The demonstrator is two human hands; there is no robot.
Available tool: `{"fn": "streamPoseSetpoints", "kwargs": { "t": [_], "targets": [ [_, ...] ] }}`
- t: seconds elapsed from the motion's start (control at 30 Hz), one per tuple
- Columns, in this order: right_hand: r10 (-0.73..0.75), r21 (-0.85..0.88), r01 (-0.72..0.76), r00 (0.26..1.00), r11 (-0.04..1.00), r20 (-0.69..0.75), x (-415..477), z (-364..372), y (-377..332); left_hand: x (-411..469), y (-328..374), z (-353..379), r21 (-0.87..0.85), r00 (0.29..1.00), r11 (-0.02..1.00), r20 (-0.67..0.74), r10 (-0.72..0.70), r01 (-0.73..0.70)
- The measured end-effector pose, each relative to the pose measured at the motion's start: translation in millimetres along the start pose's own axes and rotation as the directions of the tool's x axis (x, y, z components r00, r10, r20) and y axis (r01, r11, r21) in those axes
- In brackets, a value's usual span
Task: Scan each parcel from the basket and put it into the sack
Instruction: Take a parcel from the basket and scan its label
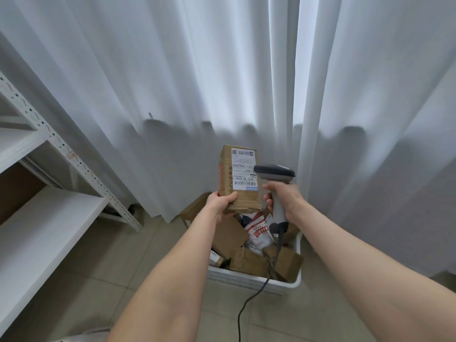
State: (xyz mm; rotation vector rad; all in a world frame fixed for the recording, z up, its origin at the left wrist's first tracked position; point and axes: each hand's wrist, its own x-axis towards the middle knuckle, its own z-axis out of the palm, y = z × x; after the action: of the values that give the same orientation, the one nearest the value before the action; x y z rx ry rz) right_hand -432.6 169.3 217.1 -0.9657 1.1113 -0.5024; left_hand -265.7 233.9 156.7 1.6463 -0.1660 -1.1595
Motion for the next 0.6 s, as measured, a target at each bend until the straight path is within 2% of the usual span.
{"fn": "streamPoseSetpoints", "kwargs": {
  "t": [0.6],
  "targets": [
    [-0.007, -0.116, 0.006, 1.000, 0.993, -0.003, -21.1, 25.6, -40.4, -4.3, 10.9, -6.3, 0.029, 0.999, 1.000, 0.032, 0.009, -0.010]
  ]
}}
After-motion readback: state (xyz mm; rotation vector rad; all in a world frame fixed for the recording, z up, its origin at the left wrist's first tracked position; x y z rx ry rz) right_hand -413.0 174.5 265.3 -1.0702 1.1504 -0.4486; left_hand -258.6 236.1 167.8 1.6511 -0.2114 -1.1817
